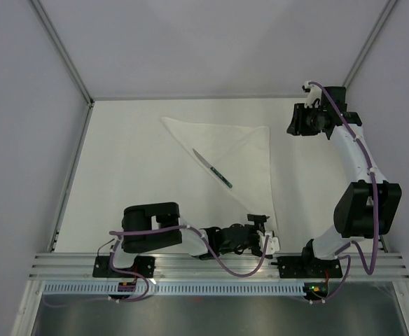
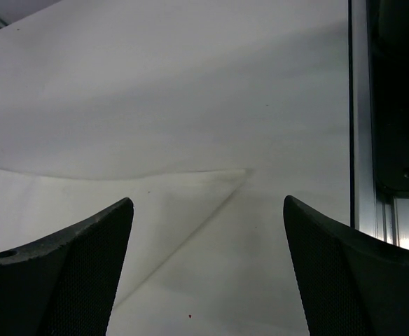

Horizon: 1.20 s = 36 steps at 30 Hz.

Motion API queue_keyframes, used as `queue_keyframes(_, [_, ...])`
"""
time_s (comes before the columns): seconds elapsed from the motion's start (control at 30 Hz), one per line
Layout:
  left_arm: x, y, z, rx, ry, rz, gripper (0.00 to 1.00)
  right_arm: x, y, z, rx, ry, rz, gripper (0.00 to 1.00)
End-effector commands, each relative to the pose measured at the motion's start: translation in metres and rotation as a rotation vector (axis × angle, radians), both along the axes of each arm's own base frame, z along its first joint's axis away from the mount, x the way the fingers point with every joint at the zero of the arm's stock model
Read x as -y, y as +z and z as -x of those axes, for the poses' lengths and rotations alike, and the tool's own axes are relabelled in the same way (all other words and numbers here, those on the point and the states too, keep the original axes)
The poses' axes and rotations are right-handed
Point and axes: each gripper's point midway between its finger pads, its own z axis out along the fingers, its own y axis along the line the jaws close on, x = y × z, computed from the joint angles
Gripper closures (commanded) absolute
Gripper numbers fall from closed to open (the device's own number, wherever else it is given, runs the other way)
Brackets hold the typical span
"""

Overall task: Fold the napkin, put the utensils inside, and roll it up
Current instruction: Fold the napkin

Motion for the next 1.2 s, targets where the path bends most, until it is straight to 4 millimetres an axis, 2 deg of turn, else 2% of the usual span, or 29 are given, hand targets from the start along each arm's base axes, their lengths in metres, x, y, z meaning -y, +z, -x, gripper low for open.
queue_keyframes(0.0, [0.014,0.008,0.007,0.075,-0.049,0.017,0.1,0.0,0.018,-0.003,0.064,-0.005,-0.008,0.54])
queue_keyframes(0.13, [0.014,-0.008,0.011,0.075,-0.062,-0.038,0.14,-0.002,0.018,-0.002,0.065,-0.002,-0.013,0.55])
queue_keyframes(0.37, [0.02,-0.017,-0.002,0.104,0.0,-0.042,0.16,-0.003,0.018,-0.002,0.065,0.003,-0.02,0.57])
queue_keyframes(0.57, [0.027,-0.027,-0.007,0.111,0.018,-0.076,0.28,-0.005,0.017,0.0,0.062,0.01,-0.025,0.58])
queue_keyframes(0.77, [0.022,-0.038,-0.008,0.114,0.023,-0.119,0.37,-0.005,0.018,0.0,0.065,0.012,-0.028,0.58])
queue_keyframes(0.87, [0.022,-0.04,-0.009,0.115,0.028,-0.129,0.46,-0.006,0.017,0.0,0.063,0.013,-0.029,0.59])
queue_keyframes(0.97, [0.023,-0.041,-0.01,0.11,0.035,-0.134,0.51,-0.006,0.017,0.0,0.062,0.014,-0.031,0.59])
queue_keyframes(1.17, [0.028,-0.04,-0.013,0.098,0.056,-0.14,0.73,-0.007,0.016,0.0,0.059,0.016,-0.035,0.59])
